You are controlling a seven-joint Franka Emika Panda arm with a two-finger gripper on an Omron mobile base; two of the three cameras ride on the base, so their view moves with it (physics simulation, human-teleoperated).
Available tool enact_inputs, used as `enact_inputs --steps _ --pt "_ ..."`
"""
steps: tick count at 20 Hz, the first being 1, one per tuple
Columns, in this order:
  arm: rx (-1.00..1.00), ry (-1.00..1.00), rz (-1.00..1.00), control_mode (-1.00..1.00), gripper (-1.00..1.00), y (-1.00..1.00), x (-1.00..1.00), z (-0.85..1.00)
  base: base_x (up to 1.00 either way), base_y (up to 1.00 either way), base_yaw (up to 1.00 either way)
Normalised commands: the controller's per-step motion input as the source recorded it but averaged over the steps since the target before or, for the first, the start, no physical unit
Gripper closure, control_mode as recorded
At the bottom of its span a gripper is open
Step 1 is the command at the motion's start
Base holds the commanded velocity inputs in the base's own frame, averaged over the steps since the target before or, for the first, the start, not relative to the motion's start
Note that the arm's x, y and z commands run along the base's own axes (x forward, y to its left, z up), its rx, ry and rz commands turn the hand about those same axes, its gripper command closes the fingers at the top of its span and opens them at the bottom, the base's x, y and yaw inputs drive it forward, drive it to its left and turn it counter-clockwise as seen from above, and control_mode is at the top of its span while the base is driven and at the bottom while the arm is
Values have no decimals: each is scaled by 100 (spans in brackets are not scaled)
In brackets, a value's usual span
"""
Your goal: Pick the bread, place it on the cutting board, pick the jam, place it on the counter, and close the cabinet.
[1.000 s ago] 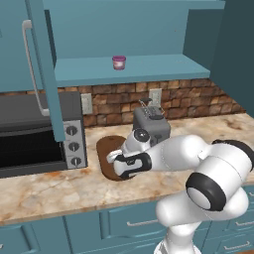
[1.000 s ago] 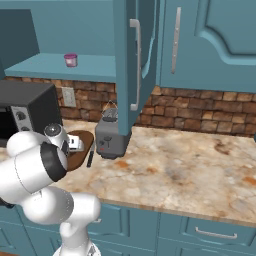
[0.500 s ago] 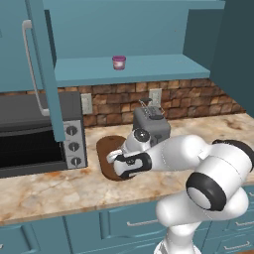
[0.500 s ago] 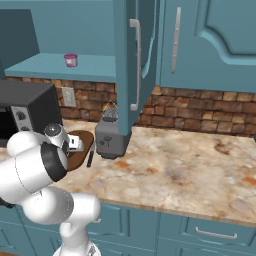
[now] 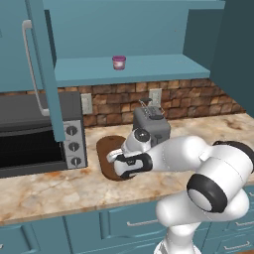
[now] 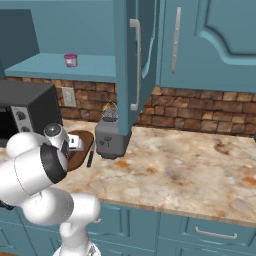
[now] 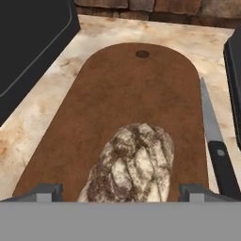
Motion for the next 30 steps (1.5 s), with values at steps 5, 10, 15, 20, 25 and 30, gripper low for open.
enact_inputs --steps 5,10,15,20,25,30 --pt "0 -10 0 -100 -100 0 -2 18 0 0 0" --pt "0 -15 0 -100 -100 0 -15 23 0 0 0" --pt "0 -15 0 -100 -100 0 -19 26 0 0 0" --pt "0 -6 0 -100 -100 0 -16 28 0 0 0" --pt "0 -1 0 -100 -100 0 -4 28 0 0 0" --pt "0 0 0 -100 -100 0 -3 28 0 0 0"
